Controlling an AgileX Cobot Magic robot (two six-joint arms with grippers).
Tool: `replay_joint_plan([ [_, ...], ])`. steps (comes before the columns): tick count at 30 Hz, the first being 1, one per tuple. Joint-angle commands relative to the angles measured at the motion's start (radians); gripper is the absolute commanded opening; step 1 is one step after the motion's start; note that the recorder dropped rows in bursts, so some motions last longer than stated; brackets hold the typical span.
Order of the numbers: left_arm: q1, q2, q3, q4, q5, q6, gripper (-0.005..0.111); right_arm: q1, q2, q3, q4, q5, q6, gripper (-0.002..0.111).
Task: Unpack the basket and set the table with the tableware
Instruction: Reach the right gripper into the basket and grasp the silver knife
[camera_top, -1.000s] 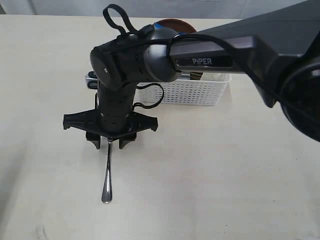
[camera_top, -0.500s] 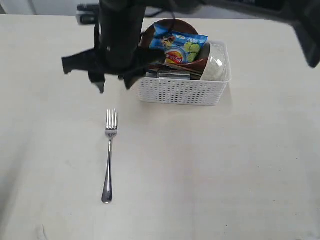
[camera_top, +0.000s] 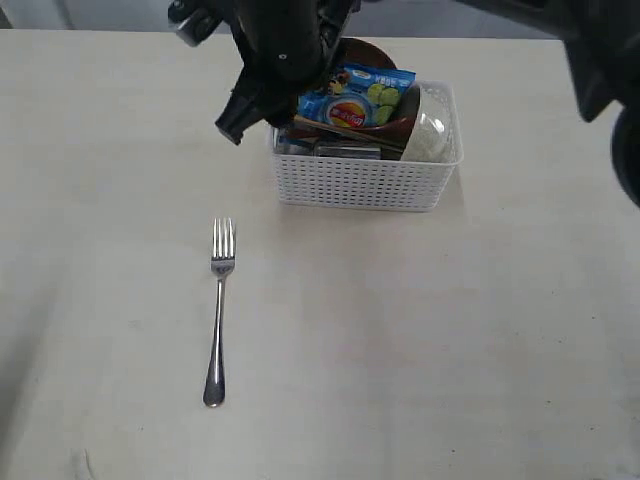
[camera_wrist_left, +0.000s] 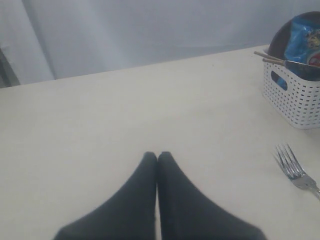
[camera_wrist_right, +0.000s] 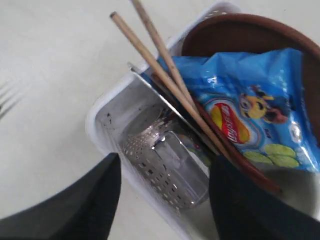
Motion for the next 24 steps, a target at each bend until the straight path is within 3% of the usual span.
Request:
replay_joint_plan([
  [1,0.002,-0.003,0.002,-0.002,-0.008,0.000,0.000,-0.009,0.047,-0.005,-0.032,-0.010,-0.085,0.051],
  [14,0.002,-0.003,0.002,-0.002,-0.008,0.000,0.000,-0.021,0.148,-0.005,-0.137,-0.141,-0.130,0.051],
  [17,0.002,-0.003,0.002,-0.002,-0.008,0.000,0.000,-0.021,0.158,-0.005,-0.144,-0.143,-0.130,0.040],
  [22,0.002,-0.003,0.002,-0.002,-0.008,0.000,0.000,-0.021,0.160,-0.005,-0.156,-0.143,-0.137,0.003],
  [24,0.002,-0.003,0.002,-0.002,-0.008,0.000,0.000,-0.021,0.160,-0.005,-0.165,-0.141,-0.137,0.000],
])
